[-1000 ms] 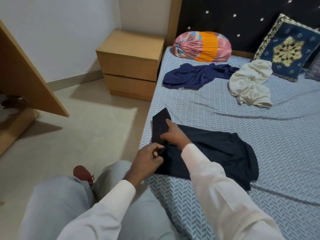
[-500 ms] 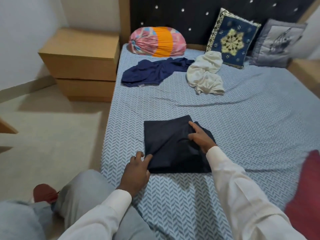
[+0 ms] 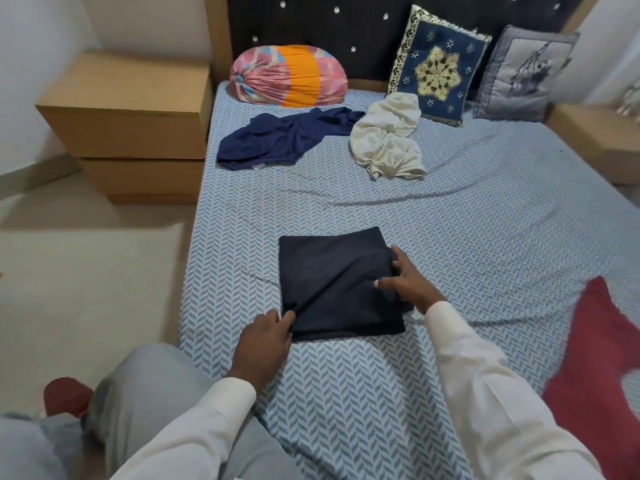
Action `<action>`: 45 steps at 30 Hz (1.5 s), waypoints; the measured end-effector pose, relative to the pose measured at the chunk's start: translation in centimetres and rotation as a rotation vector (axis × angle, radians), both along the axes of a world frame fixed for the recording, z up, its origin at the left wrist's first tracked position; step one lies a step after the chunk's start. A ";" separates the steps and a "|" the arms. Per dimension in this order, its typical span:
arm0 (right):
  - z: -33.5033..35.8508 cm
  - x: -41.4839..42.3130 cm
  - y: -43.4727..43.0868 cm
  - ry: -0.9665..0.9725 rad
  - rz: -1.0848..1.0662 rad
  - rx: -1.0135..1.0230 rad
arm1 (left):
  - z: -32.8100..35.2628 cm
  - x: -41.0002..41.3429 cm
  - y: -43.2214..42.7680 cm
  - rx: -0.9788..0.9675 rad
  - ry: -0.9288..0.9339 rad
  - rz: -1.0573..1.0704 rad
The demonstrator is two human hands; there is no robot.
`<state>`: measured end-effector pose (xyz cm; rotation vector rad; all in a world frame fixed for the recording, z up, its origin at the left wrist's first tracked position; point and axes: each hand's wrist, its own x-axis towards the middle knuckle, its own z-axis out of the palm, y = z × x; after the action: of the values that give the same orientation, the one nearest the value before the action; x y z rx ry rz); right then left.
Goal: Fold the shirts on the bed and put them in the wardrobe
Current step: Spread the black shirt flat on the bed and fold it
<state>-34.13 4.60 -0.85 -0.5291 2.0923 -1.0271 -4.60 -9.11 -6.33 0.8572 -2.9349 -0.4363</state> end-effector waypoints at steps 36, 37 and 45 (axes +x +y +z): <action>-2.0 13.9 -15.5 0.762 0.492 0.483 | 0.5 -1.2 -0.8 0.992 0.249 0.591; -1.9 14.5 -16.5 0.771 0.494 0.487 | 0.8 -0.5 -1.7 1.015 0.261 0.605; 0.6 20.4 -25.5 0.597 0.496 0.236 | 4.7 7.8 -12.5 0.677 0.295 0.768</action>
<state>-13.71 -20.95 -0.26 -1.2710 2.3521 -0.3475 3.21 -21.62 -1.60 1.6821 -1.9519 -1.3387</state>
